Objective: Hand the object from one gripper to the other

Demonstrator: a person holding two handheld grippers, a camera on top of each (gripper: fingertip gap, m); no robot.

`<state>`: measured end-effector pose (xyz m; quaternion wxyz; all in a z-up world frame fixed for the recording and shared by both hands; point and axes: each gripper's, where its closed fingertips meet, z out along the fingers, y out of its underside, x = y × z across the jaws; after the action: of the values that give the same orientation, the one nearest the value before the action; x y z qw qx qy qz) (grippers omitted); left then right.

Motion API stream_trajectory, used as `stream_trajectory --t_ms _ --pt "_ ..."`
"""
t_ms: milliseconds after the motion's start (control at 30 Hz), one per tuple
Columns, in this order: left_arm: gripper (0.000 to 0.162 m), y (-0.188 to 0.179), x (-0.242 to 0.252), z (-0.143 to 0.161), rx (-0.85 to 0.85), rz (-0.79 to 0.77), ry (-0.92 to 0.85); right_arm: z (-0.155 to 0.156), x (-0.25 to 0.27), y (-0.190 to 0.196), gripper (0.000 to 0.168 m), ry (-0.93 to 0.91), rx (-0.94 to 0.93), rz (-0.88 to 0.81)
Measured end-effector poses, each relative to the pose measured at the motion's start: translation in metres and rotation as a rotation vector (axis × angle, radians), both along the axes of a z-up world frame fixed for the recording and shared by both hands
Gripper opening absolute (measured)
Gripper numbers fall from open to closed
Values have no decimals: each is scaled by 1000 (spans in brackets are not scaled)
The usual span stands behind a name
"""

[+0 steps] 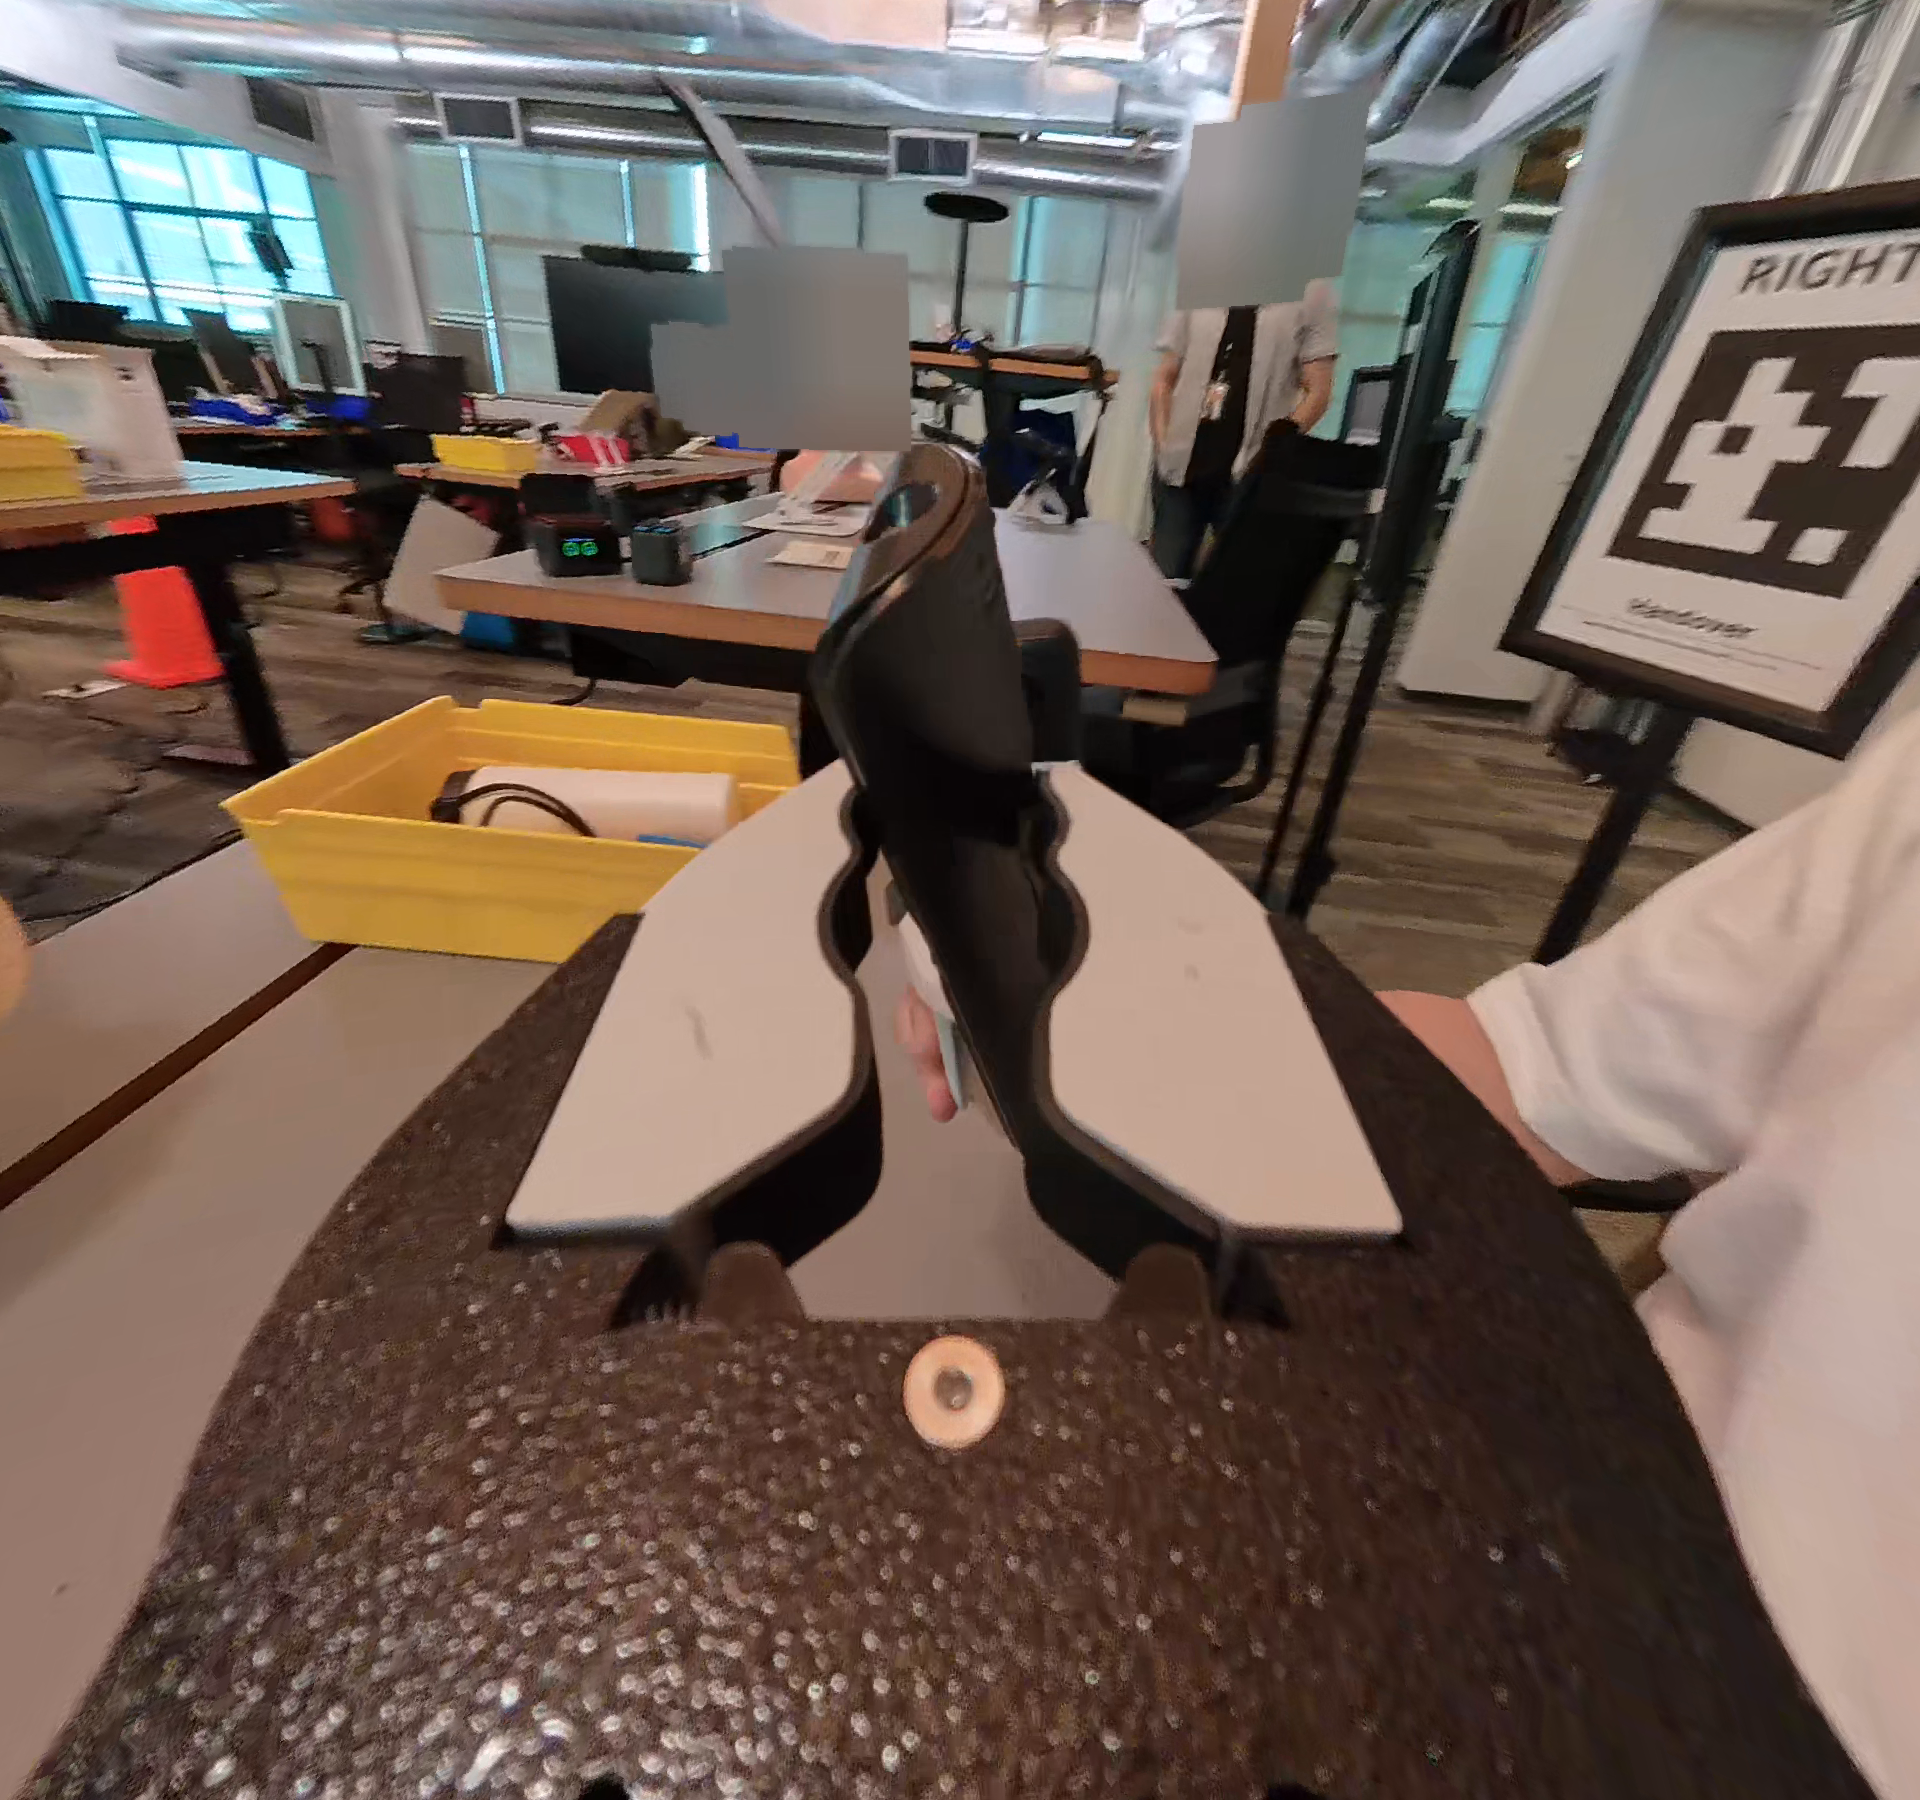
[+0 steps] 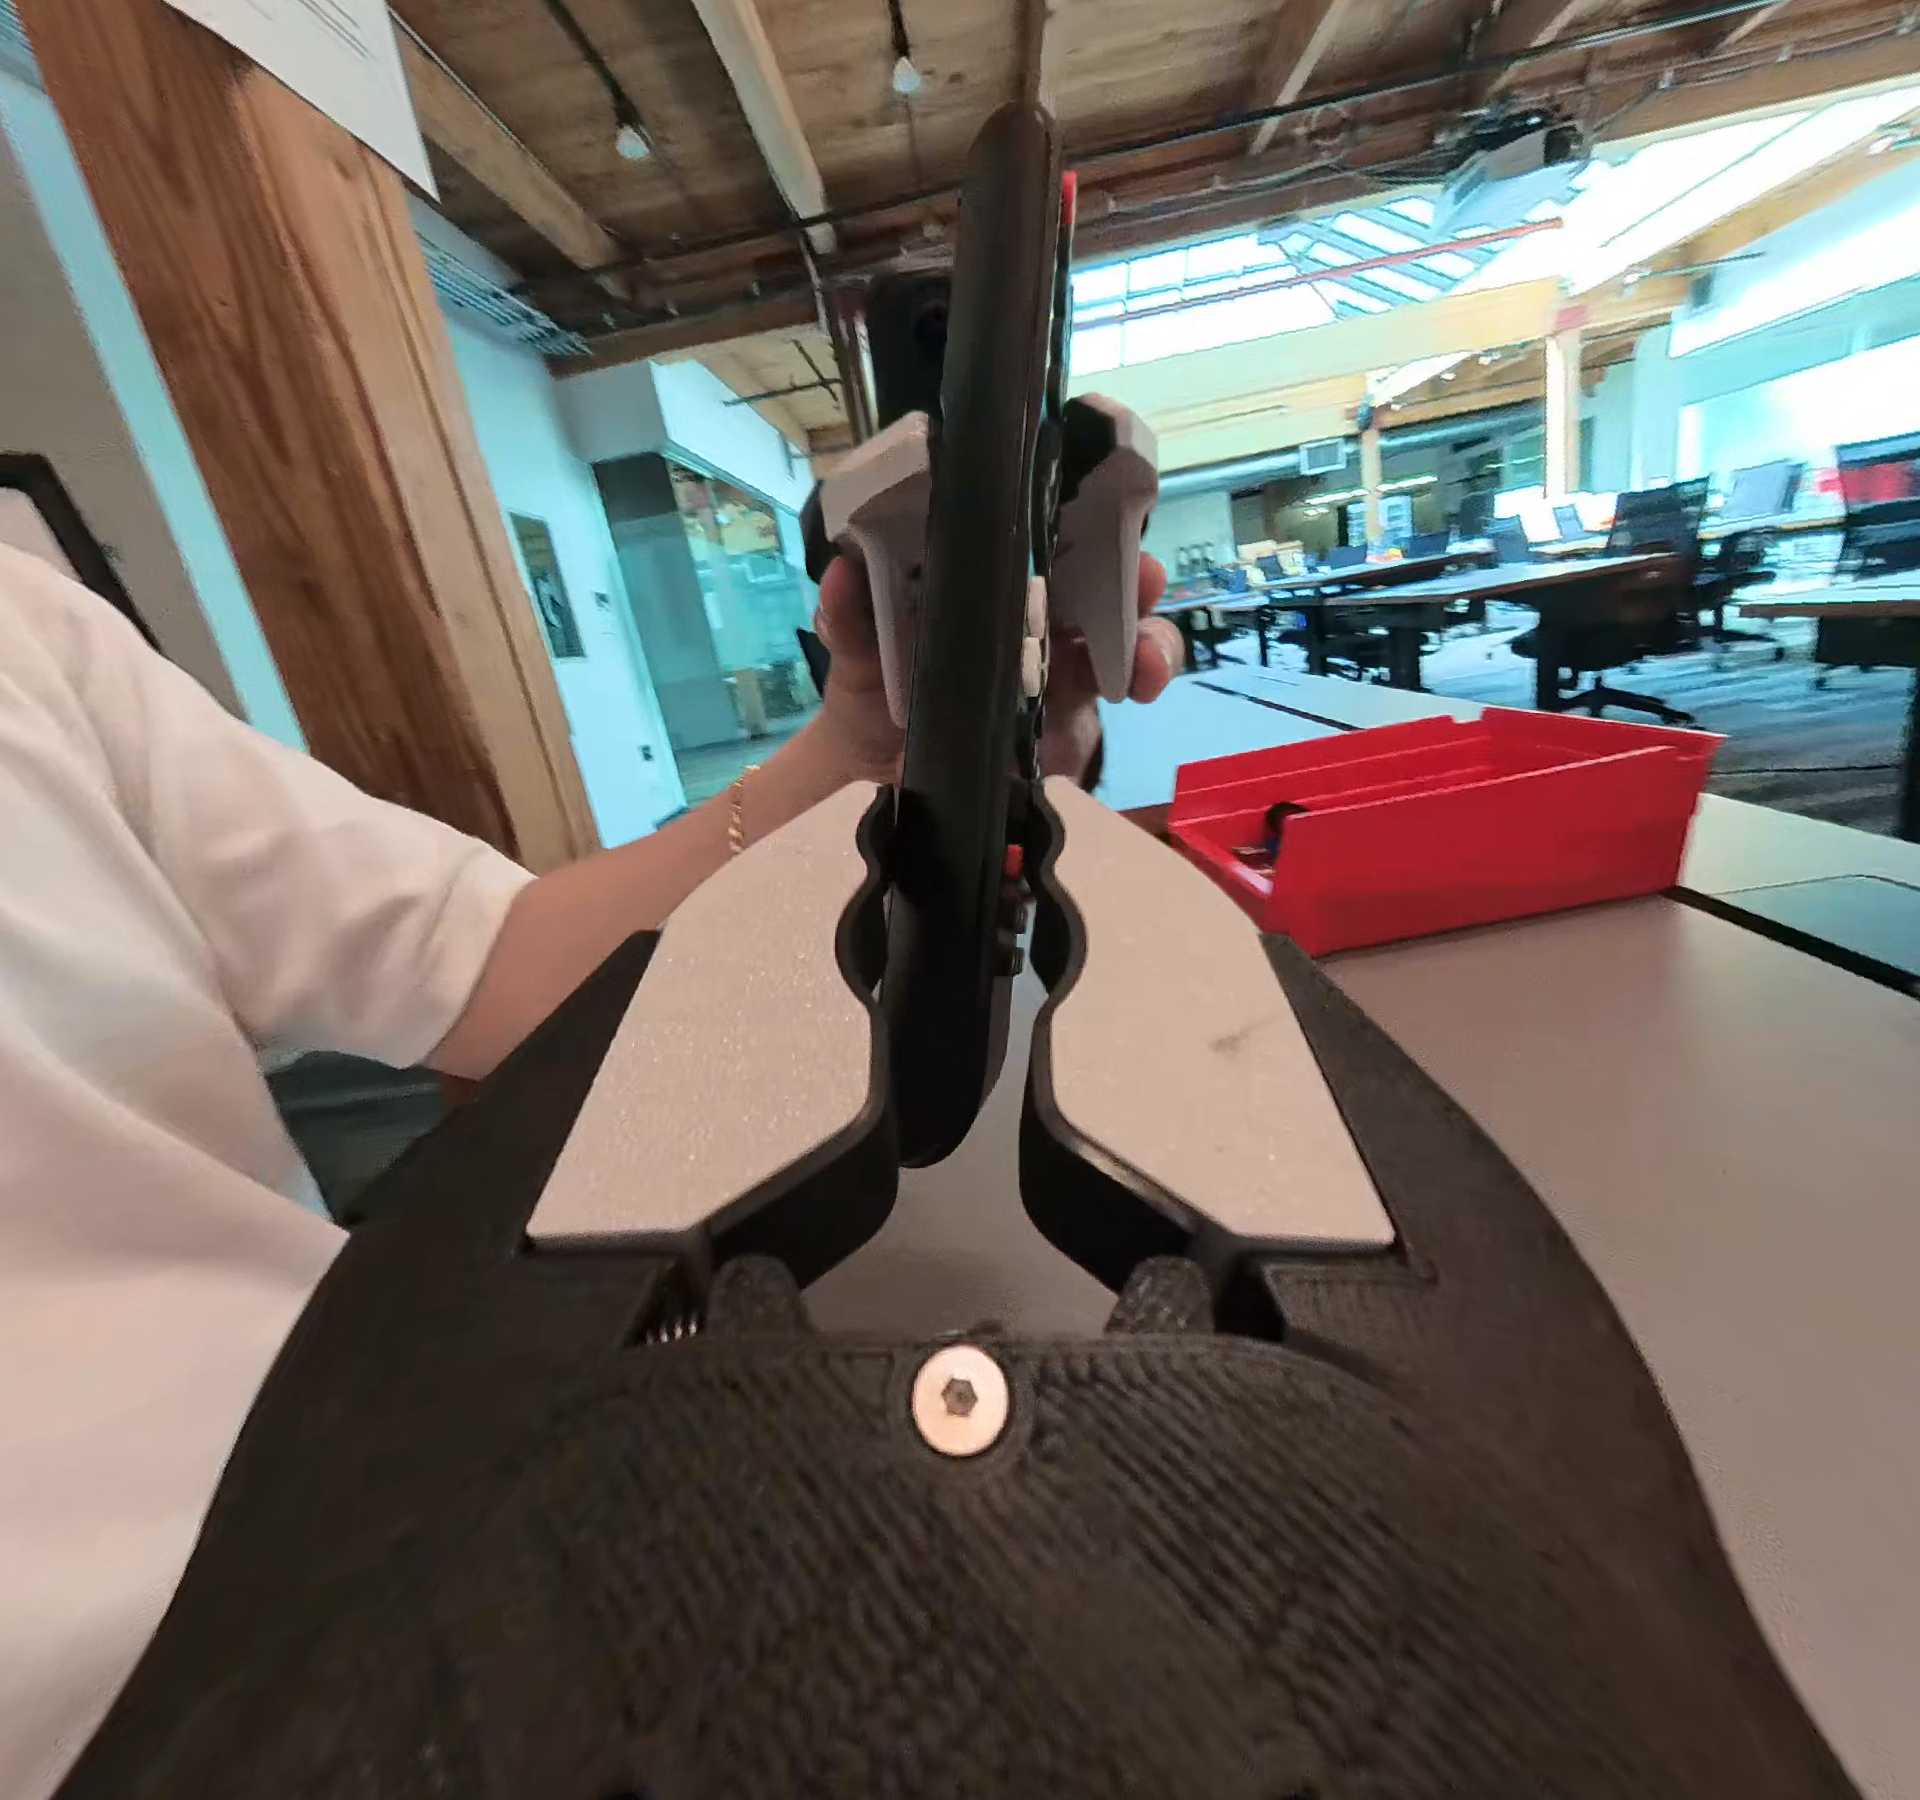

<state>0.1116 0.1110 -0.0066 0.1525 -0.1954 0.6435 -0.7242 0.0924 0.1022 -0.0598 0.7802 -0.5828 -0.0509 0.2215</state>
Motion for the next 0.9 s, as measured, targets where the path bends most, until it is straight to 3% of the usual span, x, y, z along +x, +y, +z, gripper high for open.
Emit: stream_trajectory --t_ms 133,233,367,467,600,667,800,900 --pt "22 3 2 -6 -16 3 18 -8 1 6 24 4 -26 -6" --pt "23 18 19 -13 -46 175 82 -17 26 10 33 -125 -47 -256" --pt "22 49 44 -18 -137 496 227 -26 53 12 63 -403 -155 -598" --pt "22 52 48 -19 -100 618 215 -22 54 19 63 -517 -141 -729" --pt "23 37 48 -20 -86 607 237 -38 60 29 64 -604 -230 -820" --pt "23 32 48 -23 -65 620 232 -34 61 28 50 -587 -205 -855" --pt "23 25 47 -25 -43 626 215 -40 65 27 49 -594 -283 -862" --pt "24 15 43 -20 -30 584 183 -37 61 26 49 -520 -235 -810"
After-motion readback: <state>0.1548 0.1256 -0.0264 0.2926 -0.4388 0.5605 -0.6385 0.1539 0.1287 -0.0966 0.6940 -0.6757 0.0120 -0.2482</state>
